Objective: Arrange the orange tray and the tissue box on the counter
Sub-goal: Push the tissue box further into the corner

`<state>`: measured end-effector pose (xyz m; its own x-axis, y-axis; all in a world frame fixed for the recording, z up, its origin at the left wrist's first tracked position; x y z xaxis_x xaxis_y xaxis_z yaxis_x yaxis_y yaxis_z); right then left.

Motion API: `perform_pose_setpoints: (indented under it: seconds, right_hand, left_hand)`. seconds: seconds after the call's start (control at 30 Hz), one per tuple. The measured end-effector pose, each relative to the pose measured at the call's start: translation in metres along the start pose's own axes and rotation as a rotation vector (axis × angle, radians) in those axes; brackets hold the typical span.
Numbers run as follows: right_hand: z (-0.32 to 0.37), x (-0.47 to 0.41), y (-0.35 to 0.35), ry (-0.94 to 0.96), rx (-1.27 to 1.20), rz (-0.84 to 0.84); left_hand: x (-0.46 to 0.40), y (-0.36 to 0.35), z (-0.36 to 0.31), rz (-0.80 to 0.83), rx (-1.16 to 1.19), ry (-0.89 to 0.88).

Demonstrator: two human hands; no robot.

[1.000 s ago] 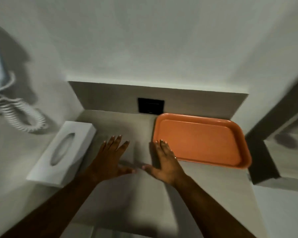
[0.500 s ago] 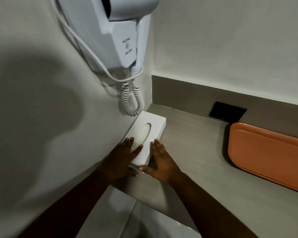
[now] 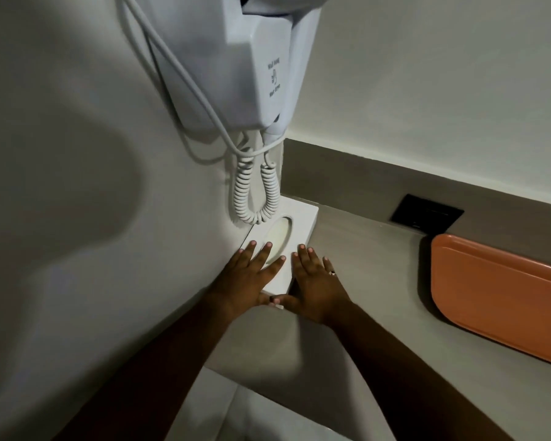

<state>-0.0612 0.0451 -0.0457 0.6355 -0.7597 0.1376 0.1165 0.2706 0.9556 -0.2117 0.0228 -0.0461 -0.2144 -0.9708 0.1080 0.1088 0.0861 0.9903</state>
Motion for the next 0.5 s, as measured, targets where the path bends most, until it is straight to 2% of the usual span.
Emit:
perform_pose_setpoints:
  seconds: [0.2, 0.5]
  right_hand:
    - [-0.035, -0.032, 0.014, -0.003, 0.133, 0.028]
    - [-0.058, -0.043, 0.029, 0.014, 0.1, 0.052]
  left_hand:
    - [-0.046, 0.0, 0.005, -0.034, -0.003, 0.001]
    - [-0.069, 0.015, 0.006, -0.101, -0.02, -0.034]
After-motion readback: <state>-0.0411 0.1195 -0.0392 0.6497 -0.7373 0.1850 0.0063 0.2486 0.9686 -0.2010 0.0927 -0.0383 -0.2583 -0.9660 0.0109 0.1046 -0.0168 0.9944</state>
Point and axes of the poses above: each hand's wrist, its own x-axis away from the middle knuckle, its own y-axis out of the back of the hand, z = x × y, the point moved 5 cm from there along -x, towards the middle knuckle, and after that the axes turned 6 degrees about y, right-handed, at the moved point
